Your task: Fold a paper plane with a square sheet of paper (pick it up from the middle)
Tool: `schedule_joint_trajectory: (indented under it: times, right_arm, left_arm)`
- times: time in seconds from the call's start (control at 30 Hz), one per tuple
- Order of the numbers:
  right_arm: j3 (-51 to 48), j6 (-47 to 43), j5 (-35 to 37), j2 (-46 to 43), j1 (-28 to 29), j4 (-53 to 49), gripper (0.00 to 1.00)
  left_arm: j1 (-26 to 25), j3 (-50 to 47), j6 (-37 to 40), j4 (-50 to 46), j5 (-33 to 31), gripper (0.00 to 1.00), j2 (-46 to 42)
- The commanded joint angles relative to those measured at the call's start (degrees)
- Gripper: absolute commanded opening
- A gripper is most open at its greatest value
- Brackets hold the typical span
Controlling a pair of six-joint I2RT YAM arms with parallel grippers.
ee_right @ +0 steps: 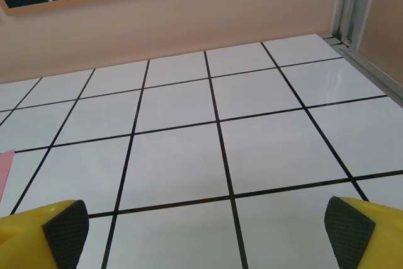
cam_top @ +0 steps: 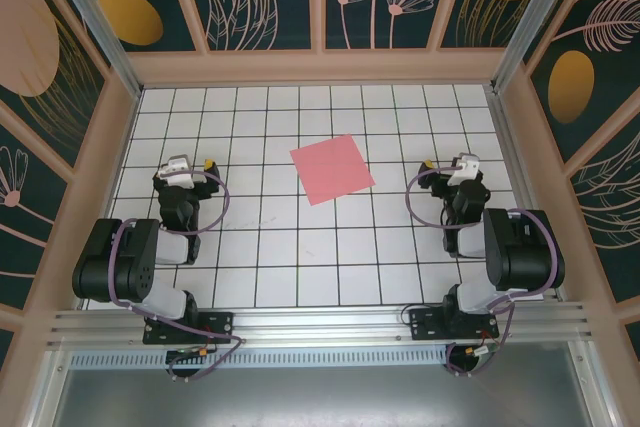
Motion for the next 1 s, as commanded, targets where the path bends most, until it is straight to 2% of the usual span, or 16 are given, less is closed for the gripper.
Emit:
schedule_joint_trajectory:
  times: [0.0,0.83,0.9,0.97]
  right_arm:
    - [0.1,-0.7,-0.8,0.3,-0.4,2.4,0.99]
    - [-0.1,-0.9,-0.6,0.2,-0.4,2.6,0.99]
    - [1.1,-1.7,1.0,-3.1,0.9,-2.0,0.99]
    - [4.1,-2.2,3.9,-7.2,2.3,-10.8,0.99]
  left_arm:
    - [0.3,0.6,0.9,2.1,0.8,0.98,0.2]
    - [0.3,0.2,0.8,2.4,0.4,0.99,-0.5]
    - [0.3,0.5,0.2,-0.1,-1.0,0.98,-2.8]
    - [0.3,1.8,-1.0,-5.4,-3.5,0.99,-6.0]
